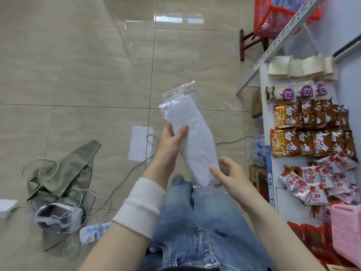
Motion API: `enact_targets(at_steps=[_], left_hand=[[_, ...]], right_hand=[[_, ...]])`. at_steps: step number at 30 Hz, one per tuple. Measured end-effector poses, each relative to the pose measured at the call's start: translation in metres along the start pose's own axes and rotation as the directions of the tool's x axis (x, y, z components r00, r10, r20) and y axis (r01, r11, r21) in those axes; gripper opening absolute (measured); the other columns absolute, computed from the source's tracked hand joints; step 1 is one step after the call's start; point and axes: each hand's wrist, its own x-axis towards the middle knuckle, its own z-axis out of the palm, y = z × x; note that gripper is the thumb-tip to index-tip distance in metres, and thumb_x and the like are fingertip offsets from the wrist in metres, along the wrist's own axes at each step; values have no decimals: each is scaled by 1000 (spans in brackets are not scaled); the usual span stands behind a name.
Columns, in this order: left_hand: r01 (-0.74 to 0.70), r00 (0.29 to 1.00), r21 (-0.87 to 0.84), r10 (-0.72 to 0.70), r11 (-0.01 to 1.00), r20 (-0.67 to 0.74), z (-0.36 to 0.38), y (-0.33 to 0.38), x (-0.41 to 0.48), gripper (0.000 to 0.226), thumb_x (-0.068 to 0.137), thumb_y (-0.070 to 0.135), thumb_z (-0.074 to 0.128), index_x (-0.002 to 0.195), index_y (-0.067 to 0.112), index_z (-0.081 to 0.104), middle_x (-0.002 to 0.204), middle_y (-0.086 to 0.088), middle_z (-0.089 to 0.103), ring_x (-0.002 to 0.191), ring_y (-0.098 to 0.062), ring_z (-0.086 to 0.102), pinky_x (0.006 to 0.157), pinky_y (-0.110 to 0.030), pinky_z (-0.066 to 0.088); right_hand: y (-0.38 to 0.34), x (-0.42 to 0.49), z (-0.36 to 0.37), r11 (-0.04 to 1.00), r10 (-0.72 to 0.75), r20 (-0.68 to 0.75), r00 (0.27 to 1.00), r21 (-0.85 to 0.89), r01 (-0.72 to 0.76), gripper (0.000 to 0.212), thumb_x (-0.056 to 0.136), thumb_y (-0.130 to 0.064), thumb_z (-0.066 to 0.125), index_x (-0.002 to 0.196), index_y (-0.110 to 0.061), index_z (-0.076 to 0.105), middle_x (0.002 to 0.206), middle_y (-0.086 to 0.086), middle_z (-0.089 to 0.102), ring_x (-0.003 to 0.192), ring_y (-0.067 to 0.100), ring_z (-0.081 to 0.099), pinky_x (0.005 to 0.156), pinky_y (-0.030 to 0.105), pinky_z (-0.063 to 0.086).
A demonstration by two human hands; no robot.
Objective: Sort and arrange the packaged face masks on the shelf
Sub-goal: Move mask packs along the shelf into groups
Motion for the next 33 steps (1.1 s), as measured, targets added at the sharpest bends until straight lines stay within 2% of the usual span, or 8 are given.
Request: enact_targets(at_steps=[4,10,14,17,21,26,31,33], left_hand=[[32,999,-16,-32,999,2,15,15,45,30,92,11,57,121,6,54,113,-9,66,101,-21,64,85,-28,52],[4,998,22,-5,1000,60,84,65,120,37,91,12,59,124,-1,51,118,-16,64,102,-27,64,87,-32,53],[-69,988,61,60,996,140,144,116,153,56,77,26,68,122,-3,52,118,-19,64,107,-32,63,90,-39,51],[-129,973,71,112,989,203,189,156,173,58,73,29,68,119,-4,52,117,-21,64,109,-36,61,93,-45,49],[-220,924,91,178,971,338,252,203,198,56,74,27,68,116,-6,51,116,-25,62,106,-39,61,93,-51,47],[-328,776,73,224,942,590,338,253,213,46,77,23,66,112,-2,52,109,-20,65,95,-28,64,88,-46,51],[-391,525,23,202,920,827,418,297,221,40,80,19,65,113,1,54,96,-9,71,81,-20,69,61,-26,56],[-394,425,36,147,918,893,447,306,221,36,79,19,62,111,4,56,93,-8,72,80,-21,70,62,-27,56]], right_hand=[[-25,39,-15,1000,4,-13,1000,1,-4,12,91,-10,56,94,-22,56,101,-2,67,86,8,65,69,22,51],[-79,109,-77,998,-60,-68,996,-19,59,9,91,-14,57,100,-15,57,105,5,69,96,23,66,76,39,53],[-127,136,-125,989,-145,-144,979,-4,146,11,91,-15,57,101,-17,59,102,5,70,91,22,67,65,33,53],[-166,151,-159,974,-208,-195,958,48,221,13,90,-15,57,103,-19,58,98,-3,71,85,10,68,59,23,53],[-210,161,-200,948,-264,-329,907,85,307,16,89,-16,57,105,-16,59,100,-2,71,92,12,67,73,31,55],[-254,159,-246,914,-284,-559,779,89,396,14,87,-23,58,101,-20,60,99,10,70,95,21,66,75,30,54],[-299,151,-274,876,-220,-764,607,119,467,21,83,-28,57,103,-21,60,94,-9,72,86,12,68,72,23,55],[-309,150,-279,860,-147,-830,537,161,484,17,88,-19,56,105,-19,59,92,-17,72,83,5,68,67,20,55]])
